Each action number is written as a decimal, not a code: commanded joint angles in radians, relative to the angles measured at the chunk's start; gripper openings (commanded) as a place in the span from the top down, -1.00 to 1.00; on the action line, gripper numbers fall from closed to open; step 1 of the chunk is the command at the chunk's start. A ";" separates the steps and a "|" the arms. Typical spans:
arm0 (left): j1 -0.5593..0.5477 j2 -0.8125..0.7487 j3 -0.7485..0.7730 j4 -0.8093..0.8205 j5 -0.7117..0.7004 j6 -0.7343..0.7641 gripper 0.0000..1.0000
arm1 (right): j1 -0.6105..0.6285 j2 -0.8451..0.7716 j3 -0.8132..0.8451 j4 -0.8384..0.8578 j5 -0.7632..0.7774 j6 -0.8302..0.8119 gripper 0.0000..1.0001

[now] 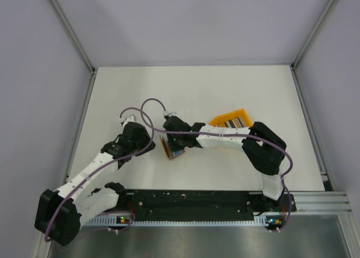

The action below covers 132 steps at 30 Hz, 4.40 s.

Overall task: Put the credit cards into the card holder
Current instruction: Open the card holder at the center of the board.

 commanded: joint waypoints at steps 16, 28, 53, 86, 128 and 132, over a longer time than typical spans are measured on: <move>0.010 -0.078 -0.094 0.287 0.255 -0.087 -0.43 | 0.010 0.008 0.034 -0.043 0.038 -0.023 1.00; 0.011 0.015 -0.103 0.209 0.183 -0.087 0.49 | 0.011 -0.017 0.026 -0.041 0.041 -0.025 1.00; 0.010 0.111 -0.048 0.202 0.176 0.099 1.00 | -0.125 -0.236 -0.119 -0.006 0.044 -0.019 1.00; 0.008 0.207 -0.039 0.196 0.200 0.151 1.00 | -0.125 -0.201 -0.145 0.058 0.020 0.037 1.00; 0.008 0.252 -0.016 0.187 0.197 0.174 1.00 | -0.145 -0.252 -0.167 0.046 0.011 0.038 1.00; 0.008 0.253 -0.016 0.192 0.202 0.171 1.00 | -0.145 -0.242 -0.175 0.060 -0.011 0.046 1.00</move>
